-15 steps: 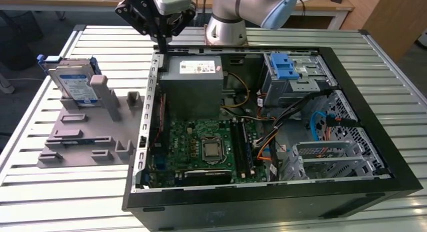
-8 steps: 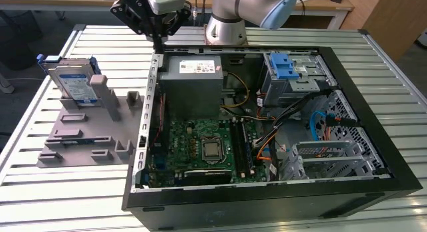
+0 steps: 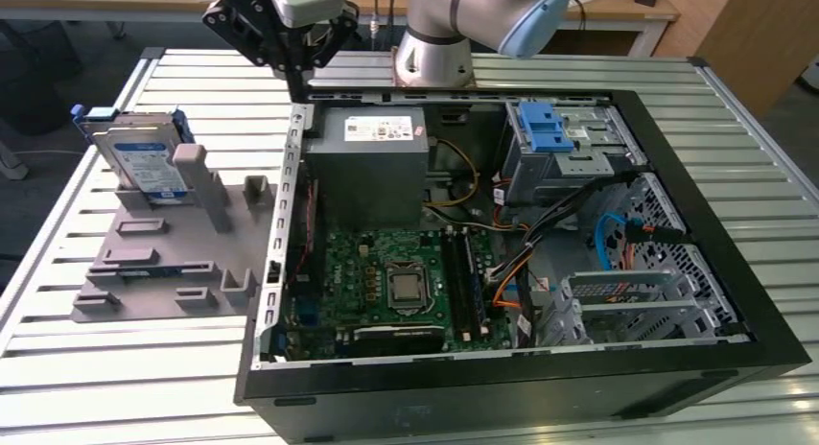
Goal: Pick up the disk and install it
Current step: 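Reach for the disk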
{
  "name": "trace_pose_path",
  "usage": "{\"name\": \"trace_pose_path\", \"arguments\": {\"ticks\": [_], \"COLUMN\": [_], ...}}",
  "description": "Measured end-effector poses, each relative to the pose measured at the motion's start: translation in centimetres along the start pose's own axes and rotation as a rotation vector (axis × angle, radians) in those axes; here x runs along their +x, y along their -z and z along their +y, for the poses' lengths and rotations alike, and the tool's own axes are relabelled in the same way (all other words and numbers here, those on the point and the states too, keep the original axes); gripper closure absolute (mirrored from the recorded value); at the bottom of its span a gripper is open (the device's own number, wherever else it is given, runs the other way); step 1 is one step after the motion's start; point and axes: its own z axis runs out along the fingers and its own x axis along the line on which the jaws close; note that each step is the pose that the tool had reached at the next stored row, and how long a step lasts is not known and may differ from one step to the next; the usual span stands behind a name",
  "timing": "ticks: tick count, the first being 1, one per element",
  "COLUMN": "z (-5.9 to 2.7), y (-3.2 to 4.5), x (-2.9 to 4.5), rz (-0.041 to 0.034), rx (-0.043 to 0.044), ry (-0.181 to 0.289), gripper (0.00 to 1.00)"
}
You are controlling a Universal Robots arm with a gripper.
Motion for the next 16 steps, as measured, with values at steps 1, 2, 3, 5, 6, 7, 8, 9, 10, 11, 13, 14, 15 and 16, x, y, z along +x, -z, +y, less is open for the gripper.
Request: {"name": "trace_pose_path", "arguments": {"ticks": [1, 2, 3, 5, 6, 7, 8, 9, 10, 11, 13, 14, 15, 16], "z": [0.01, 0.01, 0.02, 0.04, 0.06, 0.07, 0.08, 0.09, 0.11, 0.12, 0.14, 0.16, 0.17, 0.18], "y": [0.00, 0.00, 0.00, -0.01, -0.01, -0.01, -0.01, -0.02, -0.02, -0.01, -0.02, -0.02, -0.02, -0.02], "x": [0.08, 0.16, 0.24, 0.40, 0.48, 0.56, 0.64, 0.73, 0.82, 0.92, 1.12, 1.23, 1.33, 1.43], "rz": [-0.0001, 0.0000, 0.0000, 0.0000, 0.0000, 0.0000, 0.0000, -0.0001, -0.0001, 0.0000, 0.0000, 0.0000, 0.0000, 0.0000], "rx": [0.0000, 0.0000, 0.0000, 0.0000, 0.0000, 0.0001, 0.0000, 0.0000, 0.0000, 0.0000, 0.0001, 0.0001, 0.0001, 0.0000], "ry": [0.000, 0.000, 0.000, 0.000, 0.000, 0.000, 0.000, 0.000, 0.000, 0.000, 0.000, 0.000, 0.000, 0.000], "gripper": [0.89, 0.89, 0.89, 0.89, 0.89, 0.89, 0.89, 0.89, 0.89, 0.89, 0.89, 0.89, 0.89, 0.89]}}
